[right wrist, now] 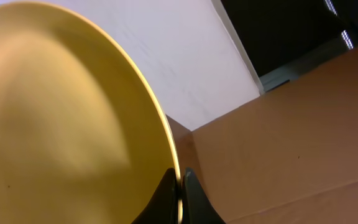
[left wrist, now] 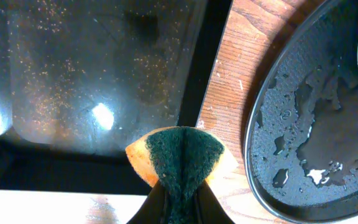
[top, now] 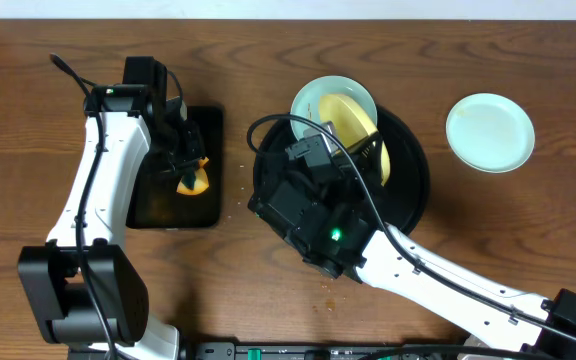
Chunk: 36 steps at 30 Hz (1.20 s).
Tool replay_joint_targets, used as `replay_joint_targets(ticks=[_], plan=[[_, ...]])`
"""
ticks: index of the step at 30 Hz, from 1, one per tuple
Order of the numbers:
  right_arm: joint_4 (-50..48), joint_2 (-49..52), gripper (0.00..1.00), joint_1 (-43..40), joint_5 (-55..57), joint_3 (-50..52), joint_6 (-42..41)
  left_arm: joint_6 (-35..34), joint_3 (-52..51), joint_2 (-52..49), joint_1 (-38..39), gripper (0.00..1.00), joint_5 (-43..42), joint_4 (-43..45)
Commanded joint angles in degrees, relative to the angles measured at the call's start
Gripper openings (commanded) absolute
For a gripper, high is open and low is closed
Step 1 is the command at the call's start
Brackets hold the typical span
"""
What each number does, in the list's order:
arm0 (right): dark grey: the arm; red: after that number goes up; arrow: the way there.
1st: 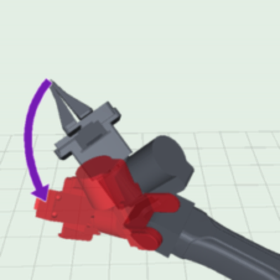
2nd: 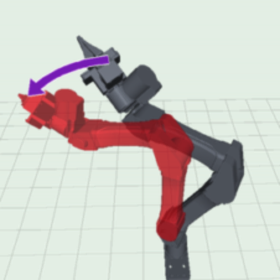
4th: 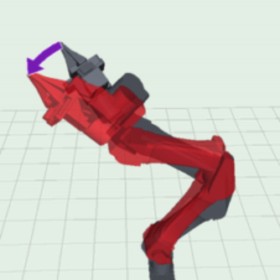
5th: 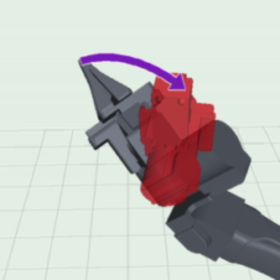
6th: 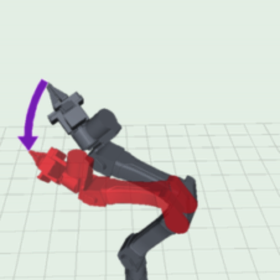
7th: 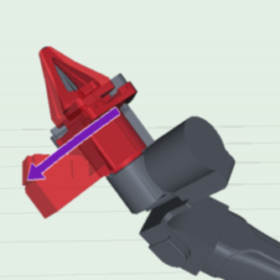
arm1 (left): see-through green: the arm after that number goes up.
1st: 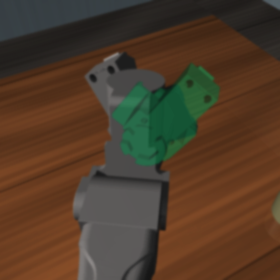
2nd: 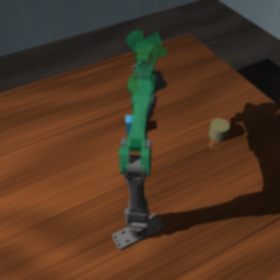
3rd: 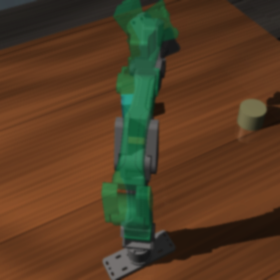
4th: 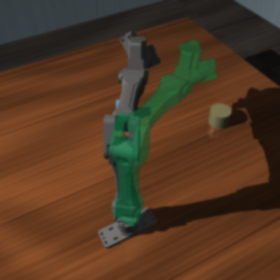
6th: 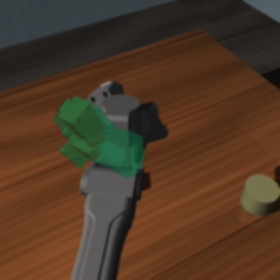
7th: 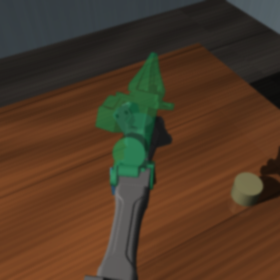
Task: Clean dirty plates on tray and stack at the side
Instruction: 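Lift the yellow plate with the right gripper and place it right of tray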
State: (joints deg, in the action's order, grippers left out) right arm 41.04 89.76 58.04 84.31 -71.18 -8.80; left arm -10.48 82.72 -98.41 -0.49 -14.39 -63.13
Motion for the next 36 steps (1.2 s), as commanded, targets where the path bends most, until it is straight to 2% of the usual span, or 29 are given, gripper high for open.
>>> replay_joint_targets(ticks=[1,2,3,4,6,7,9,13,14,15,17,20,21,24,29,34,35,36], plan=[[-1.6,-0.1,0.01,-0.9,0.5,-0.3,-2.3,0.4,-0.5,-0.1,-0.1,0.08,0.7,-0.2],[-2.0,-0.1,0.01,-1.8,-4.7,-0.3,-3.8,0.4,-0.5,-0.1,-0.1,0.08,0.7,-0.2],[-2.8,-0.1,0.01,-2.9,-15.3,-0.3,-4.9,0.4,-0.5,-0.1,-0.1,0.08,0.7,-0.2],[-2.7,-0.1,0.01,-3.3,-17.9,-0.3,-3.5,0.4,-0.5,-0.1,-0.1,0.08,0.7,-0.2],[-1.6,-0.1,0.01,-4.6,-10.7,-0.3,-5.0,0.4,-0.5,-0.1,-0.1,0.08,0.7,-0.4],[-3.0,-0.8,0.01,-5.8,-11.9,-0.4,-6.7,0.4,-0.5,-0.1,-0.1,0.08,0.7,-0.5],[-5.3,-1.9,0.01,-10.0,-28.0,-0.4,0.2,0.4,-0.5,-0.1,-0.1,0.08,0.7,-0.4],[-6.7,-3.1,0.01,-25.3,-55.8,-0.4,-0.8,0.4,-0.5,-0.1,-0.1,0.08,0.7,-0.4],[-7.5,-3.2,0.01,-33.1,-66.8,-0.4,-0.7,0.4,-0.5,-0.1,-0.1,0.08,0.7,-0.4],[-7.8,-3.2,0.01,-36.9,-71.0,-0.4,-0.7,0.4,-0.5,-0.1,-0.1,0.08,0.7,-0.4],[-8.7,-3.0,0.01,-49.7,-81.1,-0.4,-0.7,0.4,-0.5,-0.1,-0.1,0.08,0.7,-0.4],[-10.1,-2.3,0.01,-61.9,-87.1,-0.4,0.0,0.4,-0.5,-0.1,-0.1,0.08,0.7,-0.4],[-11.3,-1.3,0.01,-68.8,-88.8,-0.4,0.7,0.4,-0.5,-0.1,-0.1,0.08,0.7,-0.3],[-13.8,2.1,0.01,-79.1,-89.7,-0.4,0.8,0.4,-0.5,-0.1,-0.1,0.08,0.7,-0.2],[-17.9,10.6,0.01,-87.0,-95.9,-0.4,2.2,0.4,-0.5,-0.1,-0.1,0.08,0.7,0.0],[-21.5,17.6,0.02,-88.0,-96.5,-0.4,2.3,0.4,-0.5,-0.1,-0.1,0.08,0.7,0.0],[-21.8,18.2,0.03,-87.9,-96.9,-0.4,2.2,0.4,-0.5,-0.1,-0.1,0.08,0.7,0.0],[-22.1,18.7,0.1,-87.8,-98.0,-0.4,2.3,0.4,-0.5,-0.1,-0.1,0.08,0.7,0.0]])
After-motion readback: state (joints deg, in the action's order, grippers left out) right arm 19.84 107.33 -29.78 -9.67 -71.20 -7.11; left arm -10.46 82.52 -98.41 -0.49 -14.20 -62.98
